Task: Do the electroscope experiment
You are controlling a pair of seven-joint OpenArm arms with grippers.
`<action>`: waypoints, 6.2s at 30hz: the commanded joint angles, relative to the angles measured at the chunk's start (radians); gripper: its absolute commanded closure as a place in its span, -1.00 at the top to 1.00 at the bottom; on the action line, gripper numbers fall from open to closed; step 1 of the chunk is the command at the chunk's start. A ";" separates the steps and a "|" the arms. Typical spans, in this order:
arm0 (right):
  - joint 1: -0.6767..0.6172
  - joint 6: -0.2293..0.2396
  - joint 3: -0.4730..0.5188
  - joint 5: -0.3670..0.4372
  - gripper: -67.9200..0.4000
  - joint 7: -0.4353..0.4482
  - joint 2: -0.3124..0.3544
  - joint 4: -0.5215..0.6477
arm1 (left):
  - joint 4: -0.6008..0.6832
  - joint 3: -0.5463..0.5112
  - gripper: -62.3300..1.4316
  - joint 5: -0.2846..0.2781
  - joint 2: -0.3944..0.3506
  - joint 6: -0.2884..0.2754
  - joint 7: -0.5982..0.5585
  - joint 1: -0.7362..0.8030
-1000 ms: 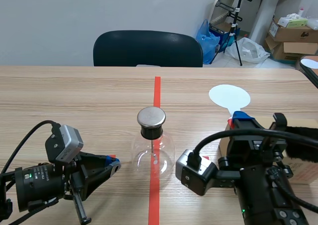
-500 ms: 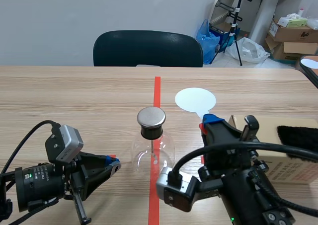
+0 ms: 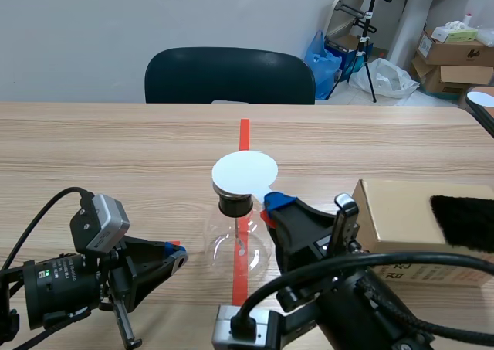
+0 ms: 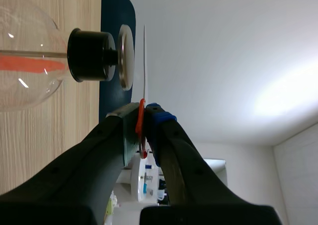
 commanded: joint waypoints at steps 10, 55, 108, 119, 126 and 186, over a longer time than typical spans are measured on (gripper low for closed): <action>0.011 -0.010 0.001 -0.001 -0.96 0.032 0.005 0.021 | 0.019 -0.003 -0.86 -0.014 0.002 -0.002 -0.014 -0.006; 0.011 -0.010 0.001 -0.001 -0.96 -0.090 0.005 0.021 | 0.019 -0.003 -0.86 -0.014 0.002 -0.002 -0.014 -0.006; 0.011 -0.010 0.001 -0.001 -0.96 -0.616 0.005 0.021 | 0.019 -0.003 -0.86 -0.014 0.002 -0.002 -0.014 -0.006; 0.011 -0.010 0.001 -0.001 -0.96 -0.616 0.005 0.021 | 0.019 -0.003 -0.86 -0.014 0.002 -0.002 -0.014 -0.006; 0.011 -0.010 0.001 -0.001 -0.96 -0.616 0.005 0.021 | 0.019 -0.003 -0.86 -0.014 0.002 -0.002 -0.014 -0.006; 0.011 -0.010 0.001 -0.001 -0.96 -0.594 0.005 0.021 | 0.019 -0.003 -0.86 -0.014 0.002 -0.002 -0.015 -0.006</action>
